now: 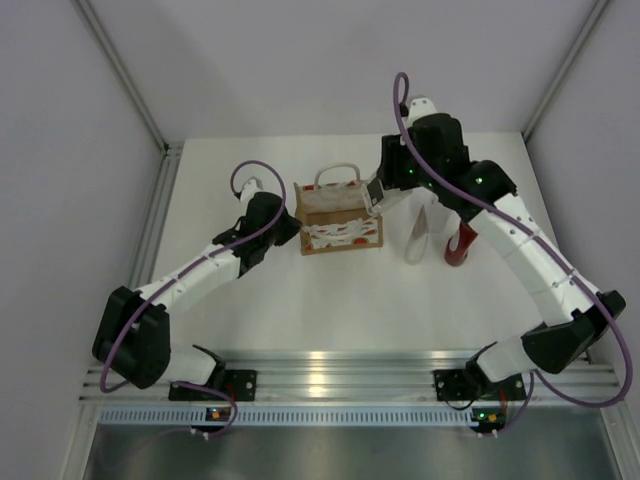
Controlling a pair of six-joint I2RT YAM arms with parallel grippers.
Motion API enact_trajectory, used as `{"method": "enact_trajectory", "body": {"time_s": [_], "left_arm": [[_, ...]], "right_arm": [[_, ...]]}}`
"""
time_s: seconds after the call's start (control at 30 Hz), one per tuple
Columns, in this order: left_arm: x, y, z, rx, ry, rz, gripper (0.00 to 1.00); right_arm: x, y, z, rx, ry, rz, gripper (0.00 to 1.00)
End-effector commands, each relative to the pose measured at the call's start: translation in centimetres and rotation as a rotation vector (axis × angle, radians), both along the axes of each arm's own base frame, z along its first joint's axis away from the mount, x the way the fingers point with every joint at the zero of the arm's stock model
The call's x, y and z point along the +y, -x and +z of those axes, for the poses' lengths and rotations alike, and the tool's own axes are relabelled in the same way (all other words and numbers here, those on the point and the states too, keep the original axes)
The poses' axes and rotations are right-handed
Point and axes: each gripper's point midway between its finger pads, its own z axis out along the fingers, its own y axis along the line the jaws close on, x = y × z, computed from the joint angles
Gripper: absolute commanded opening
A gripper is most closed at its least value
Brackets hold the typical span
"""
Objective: Take the personal care products out of the canvas bag
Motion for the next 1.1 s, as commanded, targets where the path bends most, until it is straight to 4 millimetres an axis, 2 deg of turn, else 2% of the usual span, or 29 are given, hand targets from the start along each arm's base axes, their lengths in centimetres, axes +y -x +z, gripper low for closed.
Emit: {"method": "enact_trajectory", "body": {"time_s": [0.0,0.17,0.23,0.43,0.47,0.6,0.73,0.83,0.93,1.07], "left_arm": [[1.0,-0.1,-1.3,0.021,-0.042,0.036,0.00],[1.0,-0.2,-1.3,0.020,-0.044,0.036,0.00],[1.0,-0.2,-1.2,0.019,-0.043,0.038,0.00],[0.9,-0.3,-1.0,0.018,-0.039,0.036,0.00],[0.9,-0.3,-1.0,0.016,-0.039,0.036,0.00],[0.9,-0.3,-0.8,0.011,-0.039,0.036,0.00],[0.9,-0.3,-0.5,0.005,-0.037,0.033,0.00],[0.8,-0.2,-0.4,0.004,-0.034,0.029,0.00],[0.8,-0.2,-0.3,0.001,-0.032,0.024,0.00],[0.8,-0.1,0.0,-0.005,-0.028,0.022,0.00]], "right_arm": [[-1.3,1.2,9.1,-0.222,-0.137,-0.011,0.00],[-2.2,2.6,9.0,-0.218,-0.134,-0.005,0.00],[-2.0,3.1,8.2,-0.197,-0.130,0.016,0.00],[-1.8,4.1,3.3,-0.101,-0.085,0.057,0.00],[-1.6,4.5,1.9,-0.070,-0.076,0.078,0.00],[-1.3,5.2,-1.0,-0.019,-0.064,0.107,0.00],[-0.9,5.8,-5.2,0.057,-0.026,0.130,0.00],[-0.7,6.0,-7.4,0.096,-0.001,0.139,0.00],[-0.7,6.3,-10.4,0.148,0.031,0.134,0.00],[-0.7,6.0,-13.7,0.207,0.081,0.118,0.00]]}}
